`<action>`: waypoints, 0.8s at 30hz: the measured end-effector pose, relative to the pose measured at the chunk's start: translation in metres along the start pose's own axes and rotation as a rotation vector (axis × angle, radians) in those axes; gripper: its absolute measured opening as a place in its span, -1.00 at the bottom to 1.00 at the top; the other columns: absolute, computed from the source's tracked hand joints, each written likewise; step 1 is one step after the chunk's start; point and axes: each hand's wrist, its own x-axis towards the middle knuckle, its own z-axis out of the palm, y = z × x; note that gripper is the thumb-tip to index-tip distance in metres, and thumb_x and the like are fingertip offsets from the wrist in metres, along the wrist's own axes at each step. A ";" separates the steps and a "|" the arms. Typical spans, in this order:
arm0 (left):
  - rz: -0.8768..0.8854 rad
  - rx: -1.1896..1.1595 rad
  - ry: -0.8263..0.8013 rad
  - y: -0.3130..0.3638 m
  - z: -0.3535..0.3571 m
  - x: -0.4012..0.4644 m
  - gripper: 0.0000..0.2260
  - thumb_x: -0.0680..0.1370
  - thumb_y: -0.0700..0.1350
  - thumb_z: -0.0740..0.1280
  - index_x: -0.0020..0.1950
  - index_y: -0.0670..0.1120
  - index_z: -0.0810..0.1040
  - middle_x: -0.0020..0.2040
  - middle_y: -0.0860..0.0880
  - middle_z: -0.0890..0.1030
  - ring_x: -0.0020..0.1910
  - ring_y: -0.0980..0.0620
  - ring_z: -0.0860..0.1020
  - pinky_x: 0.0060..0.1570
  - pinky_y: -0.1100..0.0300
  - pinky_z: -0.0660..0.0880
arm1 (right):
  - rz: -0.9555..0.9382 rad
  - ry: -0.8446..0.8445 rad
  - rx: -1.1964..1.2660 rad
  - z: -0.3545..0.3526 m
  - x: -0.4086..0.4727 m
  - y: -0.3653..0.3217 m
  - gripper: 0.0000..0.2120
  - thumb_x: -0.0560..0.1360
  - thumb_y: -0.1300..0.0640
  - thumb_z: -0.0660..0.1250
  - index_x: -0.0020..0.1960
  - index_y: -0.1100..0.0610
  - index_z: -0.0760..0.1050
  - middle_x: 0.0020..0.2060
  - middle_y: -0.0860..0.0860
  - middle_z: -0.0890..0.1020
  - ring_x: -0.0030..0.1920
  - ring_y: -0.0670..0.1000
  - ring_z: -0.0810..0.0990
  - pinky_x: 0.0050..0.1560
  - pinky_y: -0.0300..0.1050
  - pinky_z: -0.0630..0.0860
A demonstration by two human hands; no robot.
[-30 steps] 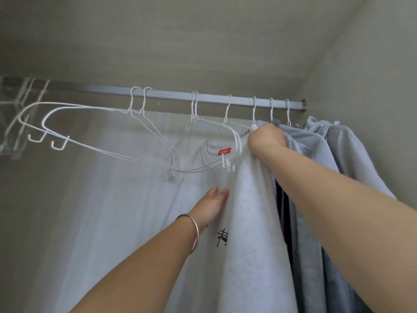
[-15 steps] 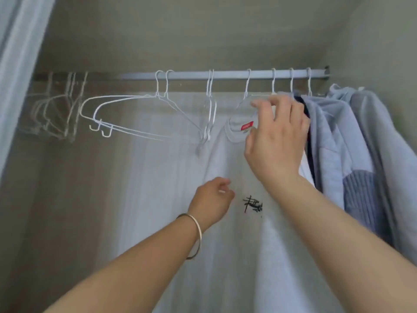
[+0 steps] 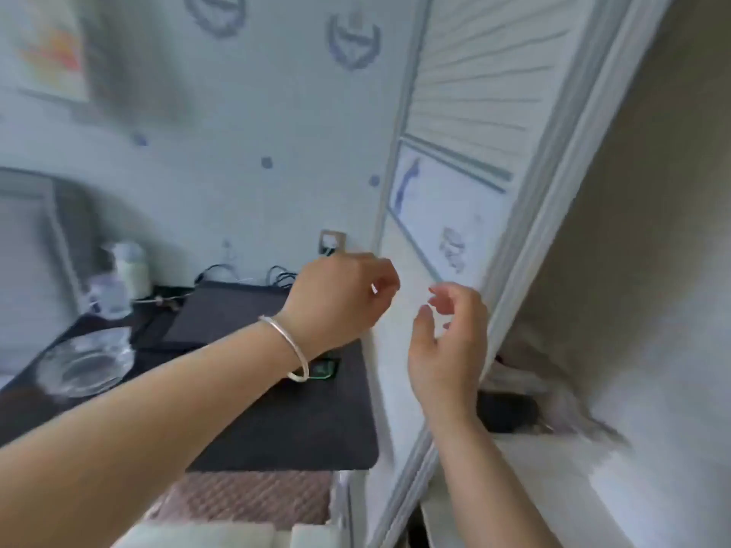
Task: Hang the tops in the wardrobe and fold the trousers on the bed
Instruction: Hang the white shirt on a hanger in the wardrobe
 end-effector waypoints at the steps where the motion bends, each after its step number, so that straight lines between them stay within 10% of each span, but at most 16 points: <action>1: -0.133 0.037 0.018 -0.029 -0.014 -0.032 -0.83 0.46 0.04 0.19 -0.12 0.11 0.58 -0.15 0.10 0.62 -0.17 -0.01 0.58 -0.18 0.07 0.53 | 0.012 -0.091 0.078 0.024 -0.019 -0.014 -0.73 0.41 0.09 0.14 0.01 0.18 0.47 -0.13 -0.06 0.48 -0.09 0.06 0.50 -0.11 -0.32 0.29; 14: -1.490 0.356 0.263 -0.158 -0.214 -0.543 -0.86 0.53 0.02 0.26 -0.04 0.09 0.61 -0.13 0.11 0.64 -0.09 0.04 0.57 -0.17 0.22 0.41 | 0.044 -1.435 0.593 0.202 -0.352 -0.329 -0.90 0.51 0.20 0.24 0.02 0.08 0.43 -0.15 -0.01 0.51 -0.12 0.01 0.45 -0.20 -0.22 0.28; 24: -1.815 0.407 0.212 -0.217 -0.311 -0.775 -0.86 0.52 -0.07 0.29 -0.07 -0.02 0.64 -0.12 -0.03 0.67 -0.08 -0.07 0.59 -0.11 0.10 0.49 | -0.033 -1.965 0.344 0.273 -0.571 -0.457 -0.88 0.52 0.18 0.27 0.01 0.16 0.54 -0.14 0.02 0.56 -0.06 0.03 0.51 -0.09 -0.21 0.32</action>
